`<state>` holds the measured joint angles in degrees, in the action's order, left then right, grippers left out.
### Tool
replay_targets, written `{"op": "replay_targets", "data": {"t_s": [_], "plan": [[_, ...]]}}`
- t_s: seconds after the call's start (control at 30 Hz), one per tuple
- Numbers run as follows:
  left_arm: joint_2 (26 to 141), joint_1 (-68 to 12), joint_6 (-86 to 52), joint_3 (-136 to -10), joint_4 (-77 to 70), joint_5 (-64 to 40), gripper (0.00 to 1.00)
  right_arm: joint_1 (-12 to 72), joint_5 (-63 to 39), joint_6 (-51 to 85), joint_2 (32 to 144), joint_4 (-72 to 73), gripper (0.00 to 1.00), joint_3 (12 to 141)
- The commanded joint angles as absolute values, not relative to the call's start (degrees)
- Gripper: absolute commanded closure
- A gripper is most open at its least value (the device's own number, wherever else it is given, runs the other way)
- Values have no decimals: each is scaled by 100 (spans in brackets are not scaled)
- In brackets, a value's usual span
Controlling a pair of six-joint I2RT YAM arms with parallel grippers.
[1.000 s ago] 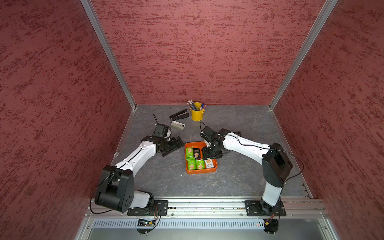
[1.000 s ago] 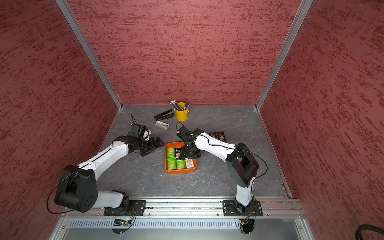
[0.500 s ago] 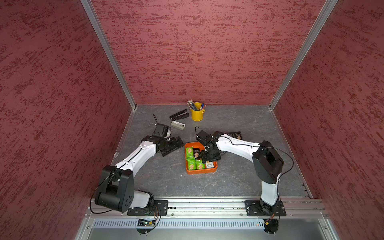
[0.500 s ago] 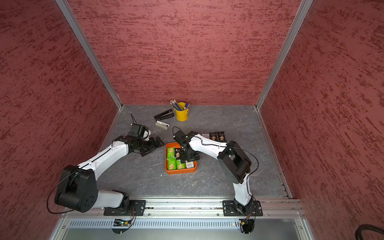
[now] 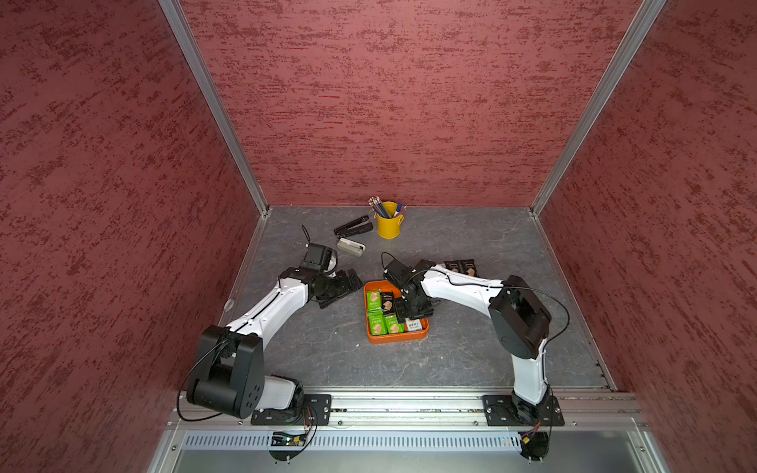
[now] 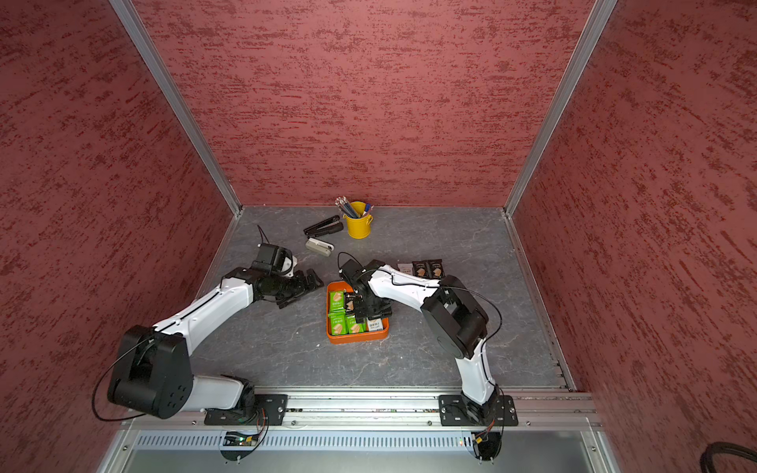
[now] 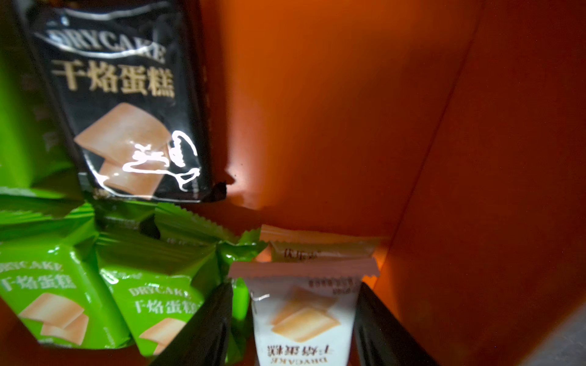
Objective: Take the cookies out of the storage box
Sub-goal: Pick up the cookie from the storage box.
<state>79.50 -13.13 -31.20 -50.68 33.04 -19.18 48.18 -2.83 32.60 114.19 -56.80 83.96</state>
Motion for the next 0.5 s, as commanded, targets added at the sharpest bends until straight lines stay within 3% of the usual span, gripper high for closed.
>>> {"op": "replay_targets", "data": {"t_s": [0.0, 0.2, 0.37, 0.47], "plan": [[7850, -1257, -3076, -4977, 3380, -1882, 0, 4843, -18, 3331, 11503, -5739, 38, 8494], [7744, -1257, -3102, -4905, 3380, -1869, 0, 4848, -4, 3349, 11513, -5722, 44, 8508], [7665, -1260, -3102, -4852, 3375, -1855, 0, 4851, 0, 3366, 11466, -5713, 59, 8531], [7633, -1253, -3111, -4826, 3375, -1855, 0, 4852, 0, 3388, 11385, -5696, 60, 8531]]}}
